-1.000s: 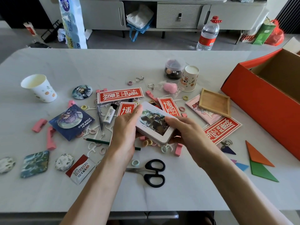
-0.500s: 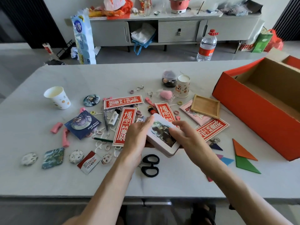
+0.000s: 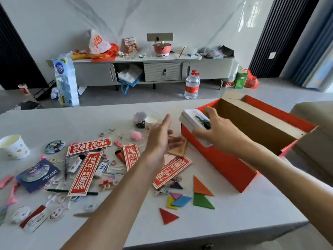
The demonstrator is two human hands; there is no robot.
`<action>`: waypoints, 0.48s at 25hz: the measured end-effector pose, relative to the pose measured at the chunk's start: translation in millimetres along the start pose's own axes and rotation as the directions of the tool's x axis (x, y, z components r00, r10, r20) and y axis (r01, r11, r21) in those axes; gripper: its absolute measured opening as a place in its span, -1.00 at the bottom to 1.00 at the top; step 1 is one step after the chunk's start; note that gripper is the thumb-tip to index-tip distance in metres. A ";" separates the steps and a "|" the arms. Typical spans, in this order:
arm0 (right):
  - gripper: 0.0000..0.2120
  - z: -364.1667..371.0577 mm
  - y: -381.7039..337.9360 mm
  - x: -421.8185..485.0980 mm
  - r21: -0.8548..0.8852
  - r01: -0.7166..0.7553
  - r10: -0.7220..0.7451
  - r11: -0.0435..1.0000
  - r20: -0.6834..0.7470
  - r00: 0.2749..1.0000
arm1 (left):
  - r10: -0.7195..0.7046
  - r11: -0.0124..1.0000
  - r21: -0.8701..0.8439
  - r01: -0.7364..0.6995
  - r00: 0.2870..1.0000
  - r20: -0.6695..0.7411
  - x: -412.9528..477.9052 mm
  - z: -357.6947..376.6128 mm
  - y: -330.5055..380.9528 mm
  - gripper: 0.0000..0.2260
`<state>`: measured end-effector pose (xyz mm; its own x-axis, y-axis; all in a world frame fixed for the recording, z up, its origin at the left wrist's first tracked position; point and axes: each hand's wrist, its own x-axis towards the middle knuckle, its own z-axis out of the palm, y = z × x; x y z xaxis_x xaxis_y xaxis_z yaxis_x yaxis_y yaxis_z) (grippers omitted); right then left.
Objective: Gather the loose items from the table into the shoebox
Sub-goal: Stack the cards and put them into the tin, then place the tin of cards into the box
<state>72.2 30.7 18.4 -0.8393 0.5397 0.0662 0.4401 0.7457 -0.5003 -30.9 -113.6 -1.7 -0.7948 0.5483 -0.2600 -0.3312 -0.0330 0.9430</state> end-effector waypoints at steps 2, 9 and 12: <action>-0.19 -16.3 51.1 35.5 -0.003 -0.180 0.180 0.984 -0.015 0.984 | 0.093 0.942 0.328 -0.076 0.995 -0.036 28.9 34.6 -8.5 -0.57; -0.22 38.1 186.7 128.3 -0.313 -0.285 0.361 0.906 0.221 0.906 | 0.064 0.633 0.770 -0.076 0.997 0.046 117.1 109.0 -44.5 -0.11; -0.20 57.8 209.5 159.4 -0.394 -0.213 0.319 0.894 0.227 0.920 | 0.054 0.558 0.825 -0.085 0.996 0.065 135.5 112.6 -58.1 -0.10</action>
<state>12.3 250.4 -125.8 -0.7040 0.6459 -0.2951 0.6981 0.7057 -0.1209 -62.1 56.7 -68.3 -0.7767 0.5992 -0.1941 0.3022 0.6249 0.7198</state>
